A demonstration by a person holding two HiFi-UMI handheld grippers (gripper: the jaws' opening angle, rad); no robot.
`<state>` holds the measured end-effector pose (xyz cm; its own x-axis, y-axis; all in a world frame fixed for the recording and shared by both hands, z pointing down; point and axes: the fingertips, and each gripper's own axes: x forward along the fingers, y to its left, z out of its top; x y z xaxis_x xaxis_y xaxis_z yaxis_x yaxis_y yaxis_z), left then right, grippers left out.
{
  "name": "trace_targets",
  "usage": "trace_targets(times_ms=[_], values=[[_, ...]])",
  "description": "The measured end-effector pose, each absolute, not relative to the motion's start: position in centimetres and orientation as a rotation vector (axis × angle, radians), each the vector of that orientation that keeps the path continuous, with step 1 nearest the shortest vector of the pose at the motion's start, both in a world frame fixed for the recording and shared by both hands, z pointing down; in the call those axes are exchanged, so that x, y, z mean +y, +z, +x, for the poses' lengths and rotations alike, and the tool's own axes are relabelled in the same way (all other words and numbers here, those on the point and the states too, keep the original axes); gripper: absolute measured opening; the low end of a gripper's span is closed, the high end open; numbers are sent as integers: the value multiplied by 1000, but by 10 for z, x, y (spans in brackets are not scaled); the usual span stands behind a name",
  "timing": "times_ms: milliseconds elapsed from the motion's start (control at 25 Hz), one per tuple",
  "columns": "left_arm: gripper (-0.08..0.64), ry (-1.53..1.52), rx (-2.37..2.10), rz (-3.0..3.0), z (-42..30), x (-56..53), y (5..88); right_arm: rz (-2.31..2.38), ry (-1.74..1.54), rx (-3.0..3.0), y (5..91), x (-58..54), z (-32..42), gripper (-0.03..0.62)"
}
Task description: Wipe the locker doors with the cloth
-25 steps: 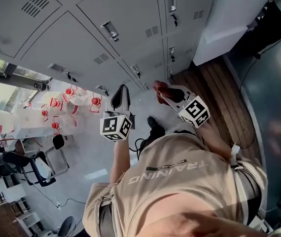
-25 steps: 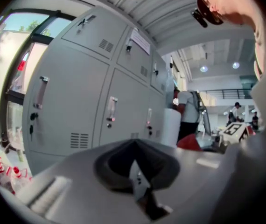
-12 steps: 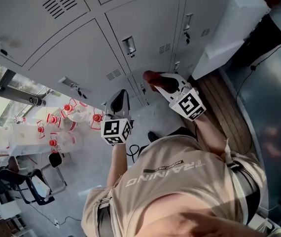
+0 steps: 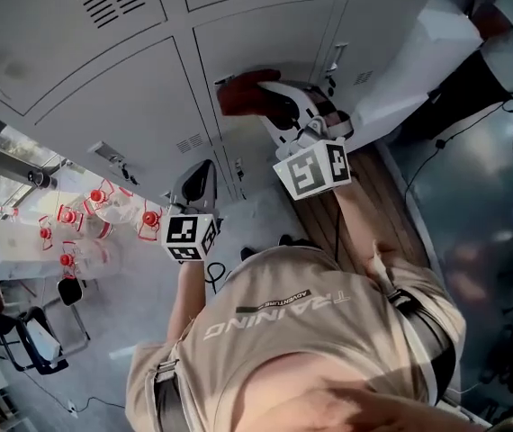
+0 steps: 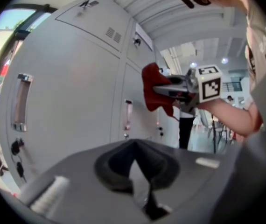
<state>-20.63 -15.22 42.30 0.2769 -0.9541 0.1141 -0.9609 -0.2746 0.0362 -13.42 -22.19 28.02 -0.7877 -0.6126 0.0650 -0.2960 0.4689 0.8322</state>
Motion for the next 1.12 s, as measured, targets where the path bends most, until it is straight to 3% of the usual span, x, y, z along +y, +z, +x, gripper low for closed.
trace_targets(times_ms=[560, 1120], values=[[6, 142, -1906, 2361, -207, -158, 432, 1031, -1758, -1892, 167, -257, -166, 54], [6, 146, -1915, 2287, -210, -140, 445, 927, -1635, -1870, 246, -276, -176, 55]])
